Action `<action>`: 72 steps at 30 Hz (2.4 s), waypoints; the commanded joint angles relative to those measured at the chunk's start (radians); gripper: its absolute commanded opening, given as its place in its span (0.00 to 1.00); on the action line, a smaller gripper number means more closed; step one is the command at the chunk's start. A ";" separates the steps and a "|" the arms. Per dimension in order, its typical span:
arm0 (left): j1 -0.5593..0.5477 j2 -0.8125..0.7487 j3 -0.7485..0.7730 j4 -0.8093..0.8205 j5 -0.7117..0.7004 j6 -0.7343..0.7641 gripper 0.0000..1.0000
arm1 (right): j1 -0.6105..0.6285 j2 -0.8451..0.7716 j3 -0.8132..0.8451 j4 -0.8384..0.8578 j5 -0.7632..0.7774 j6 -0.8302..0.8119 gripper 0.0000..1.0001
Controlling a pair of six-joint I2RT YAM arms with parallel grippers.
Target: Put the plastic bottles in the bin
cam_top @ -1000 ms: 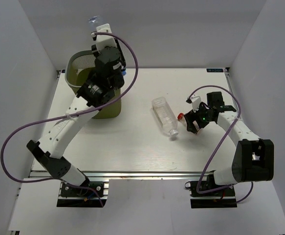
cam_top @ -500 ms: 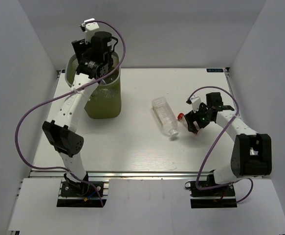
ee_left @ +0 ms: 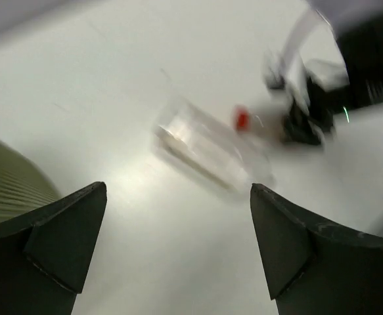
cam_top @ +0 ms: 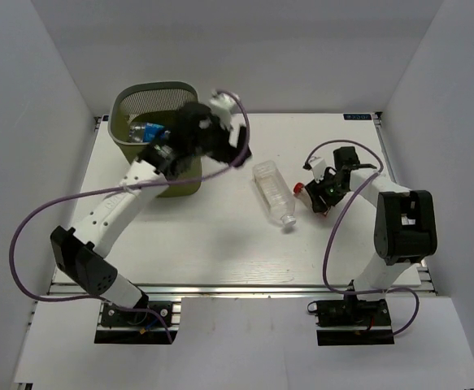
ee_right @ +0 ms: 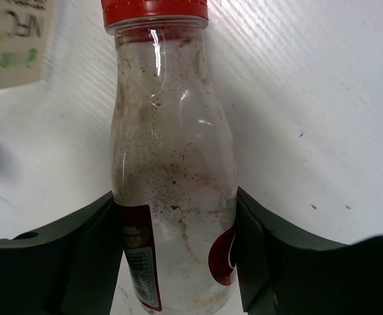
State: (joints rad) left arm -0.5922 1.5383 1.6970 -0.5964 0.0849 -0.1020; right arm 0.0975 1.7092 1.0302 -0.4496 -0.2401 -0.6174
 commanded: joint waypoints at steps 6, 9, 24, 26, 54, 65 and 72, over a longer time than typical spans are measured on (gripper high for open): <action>-0.161 -0.144 -0.560 0.124 0.162 -0.191 1.00 | 0.045 -0.091 0.427 -0.181 -0.305 0.037 0.22; -0.182 -0.181 -0.709 0.199 0.128 -0.260 1.00 | 0.103 -0.041 0.687 -0.112 -0.428 0.169 0.21; -0.245 -0.423 -0.990 0.219 0.009 -0.464 1.00 | 0.479 0.308 1.087 0.895 -0.489 0.803 0.27; -0.258 -0.463 -1.013 0.219 -0.016 -0.499 1.00 | 0.521 0.361 1.117 0.976 -0.473 0.798 0.27; -0.368 0.238 -0.363 0.340 -0.356 -0.651 1.00 | 0.001 -0.027 0.709 0.113 0.144 0.544 0.02; -0.359 0.497 -0.033 0.195 -0.431 -0.754 1.00 | -0.163 -0.548 -0.128 0.175 -0.088 0.442 0.41; -0.368 0.426 0.008 0.156 -0.456 -0.702 1.00 | -0.188 -0.577 -0.159 -0.021 -0.378 0.308 0.41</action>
State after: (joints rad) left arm -0.9565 2.1094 1.7561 -0.4366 -0.3340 -0.8295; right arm -0.0849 1.1297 0.8474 -0.3489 -0.4133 -0.2150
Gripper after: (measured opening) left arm 0.995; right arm 0.401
